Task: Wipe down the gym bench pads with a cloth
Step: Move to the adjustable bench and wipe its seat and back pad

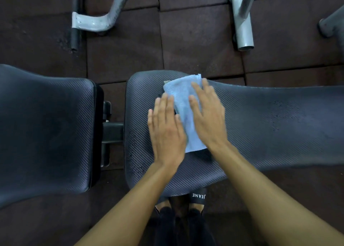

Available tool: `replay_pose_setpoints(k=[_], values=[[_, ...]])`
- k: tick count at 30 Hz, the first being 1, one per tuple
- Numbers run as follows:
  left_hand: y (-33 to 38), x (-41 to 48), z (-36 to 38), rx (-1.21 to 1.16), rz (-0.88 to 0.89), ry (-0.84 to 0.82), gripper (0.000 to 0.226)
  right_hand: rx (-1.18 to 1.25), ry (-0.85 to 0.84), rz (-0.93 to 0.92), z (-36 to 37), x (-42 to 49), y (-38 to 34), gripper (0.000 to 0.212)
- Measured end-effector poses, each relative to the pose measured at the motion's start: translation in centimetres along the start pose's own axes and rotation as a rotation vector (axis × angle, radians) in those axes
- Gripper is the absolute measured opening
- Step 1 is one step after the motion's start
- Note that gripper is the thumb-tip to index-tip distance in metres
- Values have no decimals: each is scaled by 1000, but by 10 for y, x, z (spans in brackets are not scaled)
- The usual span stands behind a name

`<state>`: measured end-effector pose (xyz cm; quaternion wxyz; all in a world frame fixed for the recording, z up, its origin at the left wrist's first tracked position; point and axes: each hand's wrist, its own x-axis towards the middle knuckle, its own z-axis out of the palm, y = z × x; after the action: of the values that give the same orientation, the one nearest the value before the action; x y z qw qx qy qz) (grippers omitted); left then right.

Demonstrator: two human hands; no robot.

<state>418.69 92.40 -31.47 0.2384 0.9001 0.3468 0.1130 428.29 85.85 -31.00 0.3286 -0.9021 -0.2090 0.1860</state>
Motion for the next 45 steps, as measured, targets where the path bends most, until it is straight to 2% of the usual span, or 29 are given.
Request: replay_pose_setpoints(k=[3, 7, 10, 15, 20, 27, 31, 34, 45], values=[[35, 11, 23, 183, 71, -29, 54, -185, 55, 68, -20, 0, 40, 47], [53, 24, 60, 311, -41, -58, 63, -347, 19, 44, -17, -4, 67, 49], [47, 25, 68, 386, -30, -43, 64, -370, 63, 55, -10, -5, 69, 49], [17, 56, 52, 346, 98, -68, 61, -337, 101, 65, -7, -5, 69, 49], [-23, 78, 22, 340, -48, -72, 61, -397, 133, 79, -3, -6, 65, 50], [-42, -3, -3, 384, -132, -71, 62, -409, 132, 83, -4, -7, 64, 51], [-47, -76, -11, 460, -4, -163, 62, -407, 128, 85, -4, -6, 65, 51], [-47, -96, -12, 483, 91, -217, 63, -399, 133, 86, -4, -6, 66, 50], [-55, 64, 0, 385, 143, -166, 63, -411, 154, 75, -3, -5, 67, 51]])
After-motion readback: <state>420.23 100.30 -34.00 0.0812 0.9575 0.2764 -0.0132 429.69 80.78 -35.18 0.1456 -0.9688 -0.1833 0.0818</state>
